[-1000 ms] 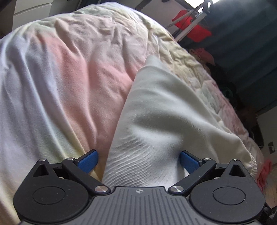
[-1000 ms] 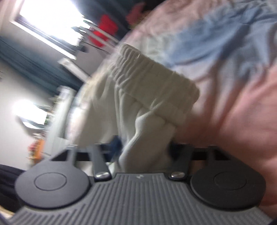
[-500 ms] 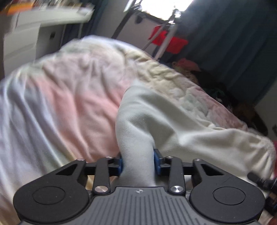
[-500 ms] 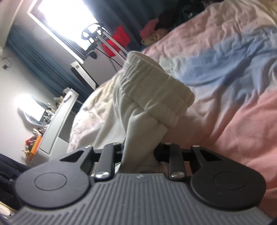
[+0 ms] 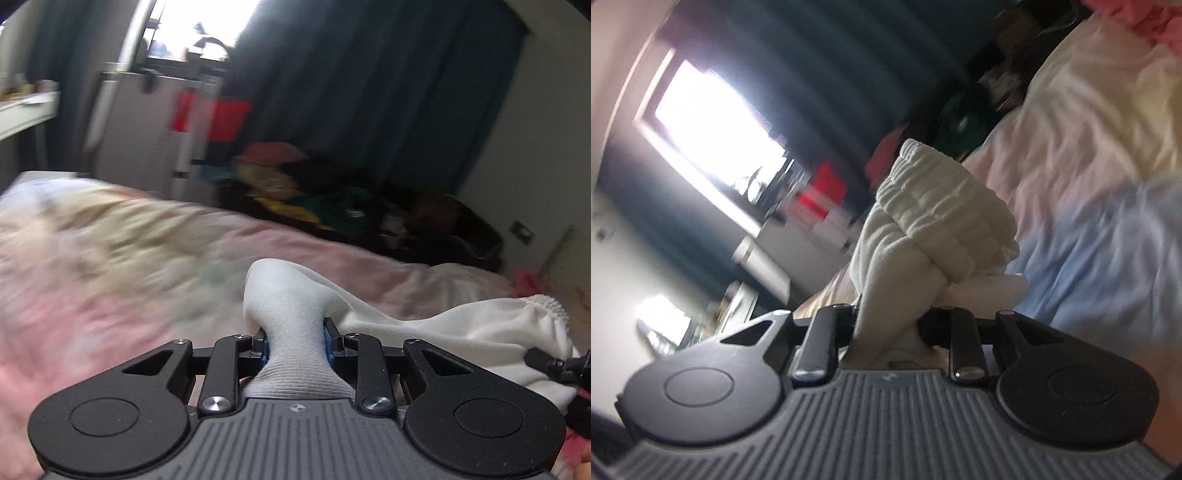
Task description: Fold clothes
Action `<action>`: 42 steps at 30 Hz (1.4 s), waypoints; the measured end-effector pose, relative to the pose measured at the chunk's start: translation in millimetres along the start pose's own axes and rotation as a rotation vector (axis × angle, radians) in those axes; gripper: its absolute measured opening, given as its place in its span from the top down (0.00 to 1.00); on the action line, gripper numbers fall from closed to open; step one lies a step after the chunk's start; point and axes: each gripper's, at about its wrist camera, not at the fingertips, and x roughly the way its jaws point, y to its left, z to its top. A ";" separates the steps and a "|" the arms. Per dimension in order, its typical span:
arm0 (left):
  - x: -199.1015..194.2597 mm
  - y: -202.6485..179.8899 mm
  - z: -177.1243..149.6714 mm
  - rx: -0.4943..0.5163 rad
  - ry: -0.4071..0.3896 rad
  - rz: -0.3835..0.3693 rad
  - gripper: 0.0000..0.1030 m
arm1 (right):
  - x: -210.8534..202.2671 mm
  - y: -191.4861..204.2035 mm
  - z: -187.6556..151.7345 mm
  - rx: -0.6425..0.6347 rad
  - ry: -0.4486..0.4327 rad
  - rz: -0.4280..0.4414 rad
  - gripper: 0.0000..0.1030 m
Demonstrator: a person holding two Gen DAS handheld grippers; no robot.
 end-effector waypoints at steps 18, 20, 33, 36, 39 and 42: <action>234.0 -86.6 41.6 0.044 0.174 -0.244 0.72 | 85.1 -158.8 80.0 0.180 -0.181 -0.141 0.74; 234.3 -71.5 23.3 0.071 0.200 -0.251 0.72 | 80.9 -168.4 57.8 0.185 -0.172 -0.149 0.74; 207.3 -38.6 -41.2 0.295 0.252 -0.185 0.38 | 70.2 -202.4 0.5 0.353 -0.030 -0.273 0.65; 177.1 -49.2 -37.5 0.323 0.233 -0.188 0.30 | 45.2 -174.4 0.6 0.292 0.001 -0.335 0.65; 136.0 -64.4 -30.6 0.353 0.189 -0.197 0.24 | 21.3 -146.6 0.2 0.220 0.022 -0.357 0.65; 87.5 -78.5 -25.1 0.383 0.147 -0.206 0.23 | -4.0 -109.0 1.3 0.095 0.013 -0.363 0.65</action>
